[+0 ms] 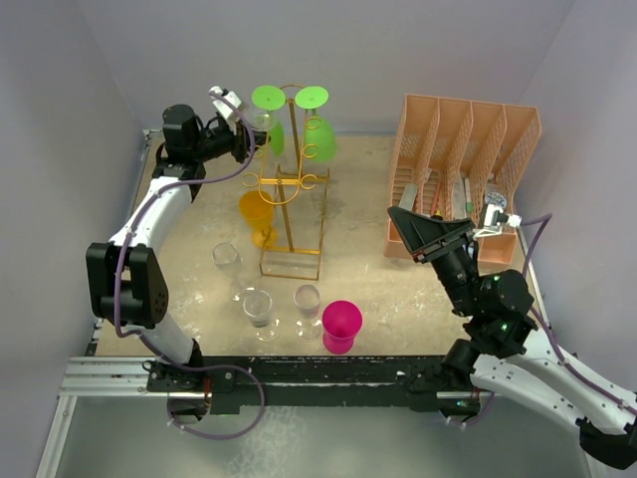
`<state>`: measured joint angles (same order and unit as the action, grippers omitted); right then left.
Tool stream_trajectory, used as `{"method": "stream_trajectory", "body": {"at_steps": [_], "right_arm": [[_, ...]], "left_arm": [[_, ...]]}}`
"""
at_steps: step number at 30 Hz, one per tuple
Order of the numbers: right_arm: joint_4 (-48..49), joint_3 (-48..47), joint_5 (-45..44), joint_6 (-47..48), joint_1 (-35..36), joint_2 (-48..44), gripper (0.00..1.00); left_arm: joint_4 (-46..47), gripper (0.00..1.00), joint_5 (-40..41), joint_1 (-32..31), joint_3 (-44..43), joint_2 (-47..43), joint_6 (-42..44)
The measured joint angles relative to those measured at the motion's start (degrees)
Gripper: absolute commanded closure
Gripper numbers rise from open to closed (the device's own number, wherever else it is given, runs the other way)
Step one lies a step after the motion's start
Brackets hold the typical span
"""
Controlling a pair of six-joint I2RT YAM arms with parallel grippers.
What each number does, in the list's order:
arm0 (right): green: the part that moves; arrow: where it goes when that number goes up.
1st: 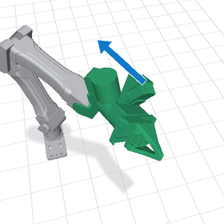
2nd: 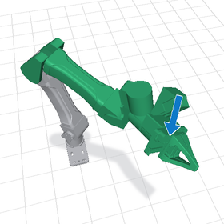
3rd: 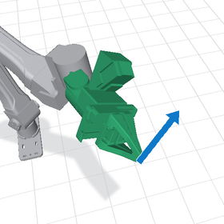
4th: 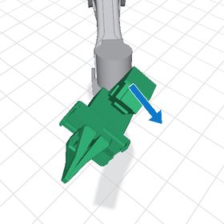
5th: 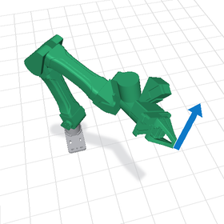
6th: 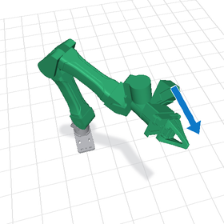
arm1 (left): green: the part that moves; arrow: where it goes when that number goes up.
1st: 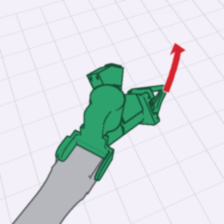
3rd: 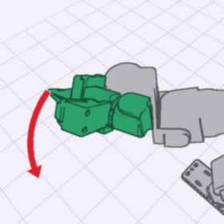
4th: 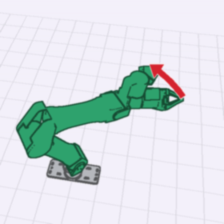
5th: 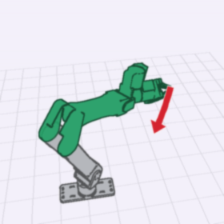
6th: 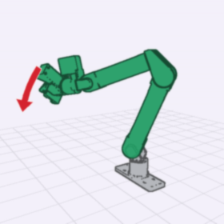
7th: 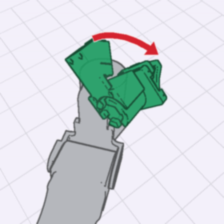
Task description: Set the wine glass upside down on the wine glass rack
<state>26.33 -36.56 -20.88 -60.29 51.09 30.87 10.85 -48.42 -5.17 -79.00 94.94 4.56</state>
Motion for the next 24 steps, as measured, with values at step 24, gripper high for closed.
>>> {"method": "stream_trajectory", "body": {"at_steps": [24], "right_arm": [[-4.9, 0.0, -1.1, -0.7, 0.0, -0.6, 0.33]], "left_arm": [[-2.1, 0.44, 2.2, 2.3, 4.7, -7.1, 2.6]]}}
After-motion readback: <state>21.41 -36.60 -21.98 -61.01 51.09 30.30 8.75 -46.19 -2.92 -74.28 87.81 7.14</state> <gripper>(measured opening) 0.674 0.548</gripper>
